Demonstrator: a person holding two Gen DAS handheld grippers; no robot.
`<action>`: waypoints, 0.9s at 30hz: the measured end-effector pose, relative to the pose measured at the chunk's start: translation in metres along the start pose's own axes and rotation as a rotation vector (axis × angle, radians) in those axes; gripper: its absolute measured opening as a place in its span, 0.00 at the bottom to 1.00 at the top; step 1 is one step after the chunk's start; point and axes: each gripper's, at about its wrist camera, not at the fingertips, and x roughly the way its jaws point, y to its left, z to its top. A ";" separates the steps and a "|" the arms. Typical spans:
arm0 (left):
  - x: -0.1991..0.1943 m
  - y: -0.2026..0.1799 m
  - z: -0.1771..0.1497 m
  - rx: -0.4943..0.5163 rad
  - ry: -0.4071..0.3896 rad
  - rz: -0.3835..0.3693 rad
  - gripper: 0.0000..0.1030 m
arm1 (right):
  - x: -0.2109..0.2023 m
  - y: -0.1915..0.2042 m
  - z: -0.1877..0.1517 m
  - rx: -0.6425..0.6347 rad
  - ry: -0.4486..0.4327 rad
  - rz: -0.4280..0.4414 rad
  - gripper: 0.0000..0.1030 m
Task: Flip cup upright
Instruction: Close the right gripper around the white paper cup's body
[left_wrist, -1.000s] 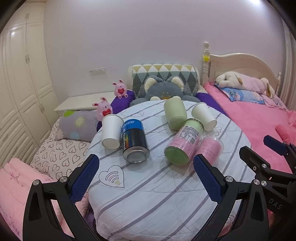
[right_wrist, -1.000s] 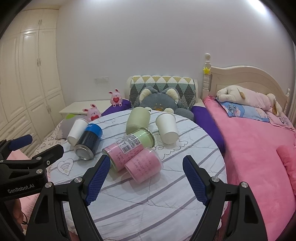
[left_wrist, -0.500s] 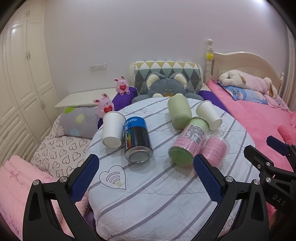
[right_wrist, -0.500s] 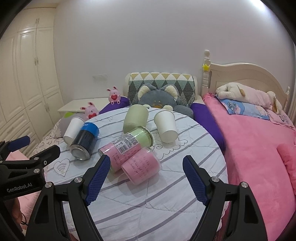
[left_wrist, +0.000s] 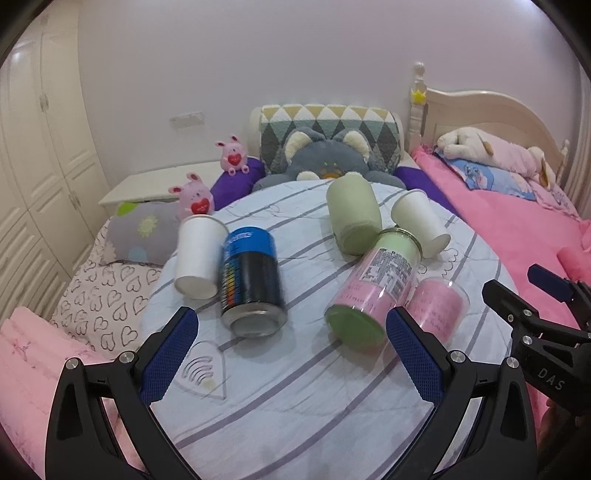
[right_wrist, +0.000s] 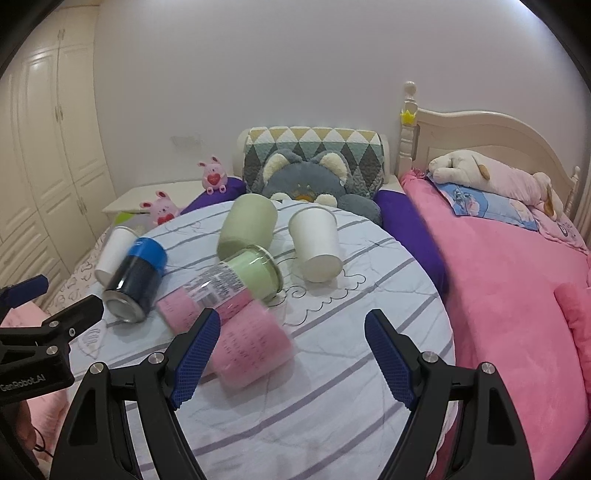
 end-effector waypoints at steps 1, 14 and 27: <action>0.006 -0.002 0.003 0.002 0.007 -0.006 1.00 | 0.007 -0.003 0.003 0.000 0.009 0.000 0.79; 0.082 -0.036 0.041 0.011 0.135 -0.050 1.00 | 0.094 -0.038 0.036 0.014 0.140 -0.017 0.79; 0.111 -0.036 0.053 -0.006 0.186 -0.029 1.00 | 0.152 -0.042 0.055 0.003 0.209 0.043 0.79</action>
